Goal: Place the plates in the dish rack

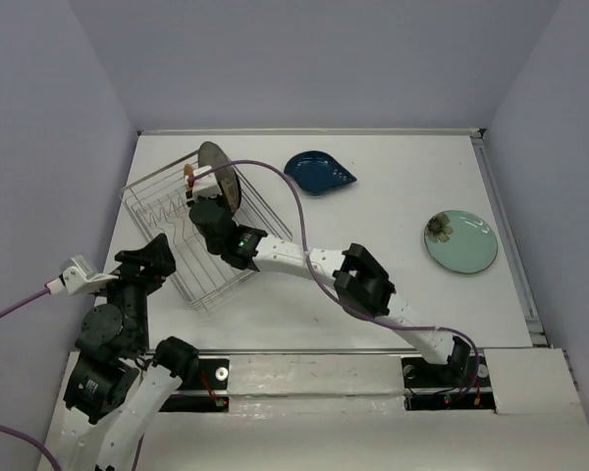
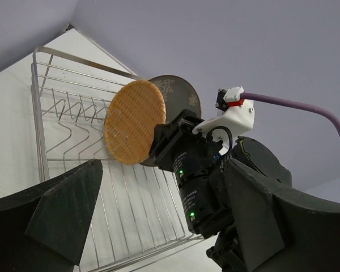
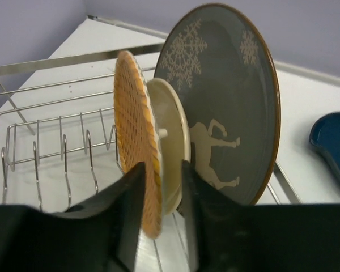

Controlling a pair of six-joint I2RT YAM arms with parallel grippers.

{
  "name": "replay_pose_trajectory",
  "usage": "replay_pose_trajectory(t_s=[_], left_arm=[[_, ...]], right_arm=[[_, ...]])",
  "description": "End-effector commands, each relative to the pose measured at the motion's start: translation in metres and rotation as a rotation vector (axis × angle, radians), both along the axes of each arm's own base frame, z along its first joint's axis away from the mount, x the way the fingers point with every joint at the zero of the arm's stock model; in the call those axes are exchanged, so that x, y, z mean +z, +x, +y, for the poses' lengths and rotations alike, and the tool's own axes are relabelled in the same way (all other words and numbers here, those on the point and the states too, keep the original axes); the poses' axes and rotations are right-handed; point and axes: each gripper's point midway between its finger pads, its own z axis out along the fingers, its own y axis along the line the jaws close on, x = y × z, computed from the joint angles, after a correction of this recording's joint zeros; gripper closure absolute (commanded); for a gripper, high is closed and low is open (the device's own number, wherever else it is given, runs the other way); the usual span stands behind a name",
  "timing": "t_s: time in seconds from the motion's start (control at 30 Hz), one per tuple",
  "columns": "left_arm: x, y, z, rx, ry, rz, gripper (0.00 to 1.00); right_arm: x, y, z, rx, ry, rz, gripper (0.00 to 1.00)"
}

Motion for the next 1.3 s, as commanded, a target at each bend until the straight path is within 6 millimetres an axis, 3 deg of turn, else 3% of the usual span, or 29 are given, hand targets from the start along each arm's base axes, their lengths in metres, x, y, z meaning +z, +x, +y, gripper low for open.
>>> replay_pose_trajectory(t_s=[0.0, 0.07, 0.13, 0.17, 0.2, 0.23, 0.27, 0.3, 0.37, 0.4, 0.47, 0.5, 0.53, 0.57, 0.6, 0.63, 0.67, 0.7, 0.73, 0.77, 0.87, 0.9, 0.97, 1.0, 1.07, 1.17, 1.27], left_arm=[[0.014, -0.003, 0.002, 0.002, -0.022, -0.047, 0.01], [0.014, -0.003, 0.001, -0.003, -0.021, -0.047, 0.01], [0.014, -0.003, 0.001, -0.004, -0.023, -0.051, 0.01], [0.014, -0.003, 0.001, -0.006, -0.020, -0.049, 0.01], [0.014, -0.003, 0.001, -0.007, -0.021, -0.051, 0.01], [0.014, -0.003, 0.000, -0.009, -0.021, -0.051, 0.01], [0.014, -0.004, 0.000, -0.013, -0.023, -0.055, 0.01], [0.015, -0.004, -0.001, -0.021, -0.022, -0.060, 0.01], [0.016, -0.004, -0.004, -0.037, -0.020, -0.066, 0.01], [0.017, -0.004, -0.008, -0.059, -0.014, -0.080, 0.01], [0.017, -0.003, -0.017, -0.107, 0.000, -0.092, 0.01], [0.018, -0.004, -0.019, -0.122, 0.001, -0.098, 0.01], [0.020, -0.004, -0.021, -0.136, 0.001, -0.105, 0.01], [0.019, -0.005, -0.022, -0.142, 0.001, -0.107, 0.01], [0.020, -0.007, -0.022, -0.152, -0.004, -0.117, 0.01], [0.020, -0.008, -0.023, -0.155, -0.006, -0.120, 0.01], [0.021, -0.009, -0.024, -0.167, -0.009, -0.127, 0.01], [0.022, -0.010, -0.025, -0.178, -0.009, -0.131, 0.01], [0.023, -0.011, -0.026, -0.183, -0.013, -0.138, 0.01], [0.023, -0.012, -0.026, -0.188, -0.012, -0.144, 0.01], [0.024, -0.014, -0.028, -0.203, -0.018, -0.152, 0.01], [0.025, -0.015, -0.027, -0.205, -0.021, -0.157, 0.01], [0.026, -0.017, -0.028, -0.214, -0.026, -0.165, 0.01], [0.026, -0.017, -0.028, -0.219, -0.026, -0.165, 0.01], [0.026, -0.017, -0.028, -0.218, -0.029, -0.162, 0.01], [0.029, -0.024, -0.024, -0.220, -0.048, -0.191, 0.01], [0.031, -0.025, -0.024, -0.226, -0.054, -0.200, 0.01]], right_arm=[[0.025, -0.001, -0.003, -0.009, 0.098, -0.003, 0.51], [0.041, -0.005, -0.006, 0.009, 0.117, -0.003, 0.41], [0.054, -0.009, -0.009, 0.024, 0.130, 0.000, 0.39], [0.076, -0.010, -0.016, 0.040, 0.166, 0.003, 0.39], [0.069, -0.010, -0.023, 0.044, 0.154, 0.026, 0.39], [0.094, -0.019, -0.031, 0.067, 0.217, 0.043, 0.39], [0.098, -0.008, -0.050, 0.047, 0.241, 0.061, 0.39], [0.069, -0.007, -0.067, 0.035, 0.209, 0.119, 0.39], [0.061, -0.002, -0.101, 0.004, 0.295, 0.197, 0.39], [0.048, 0.007, -0.154, -0.075, 0.303, 0.234, 0.39], [0.022, 0.013, -0.215, -0.203, 0.389, 0.327, 0.39], [0.038, 0.028, -0.276, -0.308, 0.481, 0.315, 0.39], [-0.013, 0.017, -0.319, -0.397, 0.452, 0.398, 0.39], [-0.028, 0.012, -0.349, -0.457, 0.523, 0.443, 0.40], [-0.017, 0.003, -0.386, -0.506, 0.598, 0.423, 0.40], [-0.028, -0.004, -0.418, -0.568, 0.636, 0.437, 0.41], [-0.067, -0.019, -0.475, -0.703, 0.661, 0.479, 0.42], [-0.054, -0.031, -0.501, -0.738, 0.717, 0.428, 0.42], [-0.059, -0.040, -0.541, -0.833, 0.745, 0.397, 0.42], [-0.078, -0.059, -0.560, -0.893, 0.713, 0.411, 0.42], [-0.080, -0.088, -0.607, -1.039, 0.683, 0.374, 0.42], [-0.086, -0.099, -0.631, -1.123, 0.681, 0.365, 0.42], [-0.100, -0.110, -0.648, -1.180, 0.727, 0.416, 0.35], [-0.108, -0.121, -0.672, -1.254, 0.781, 0.419, 0.33], [-0.117, -0.129, -0.685, -1.292, 0.840, 0.443, 0.31], [-0.123, -0.154, -0.724, -1.434, 0.825, 0.422, 0.28], [-0.134, -0.171, -0.742, -1.472, 0.816, 0.457, 0.27]])
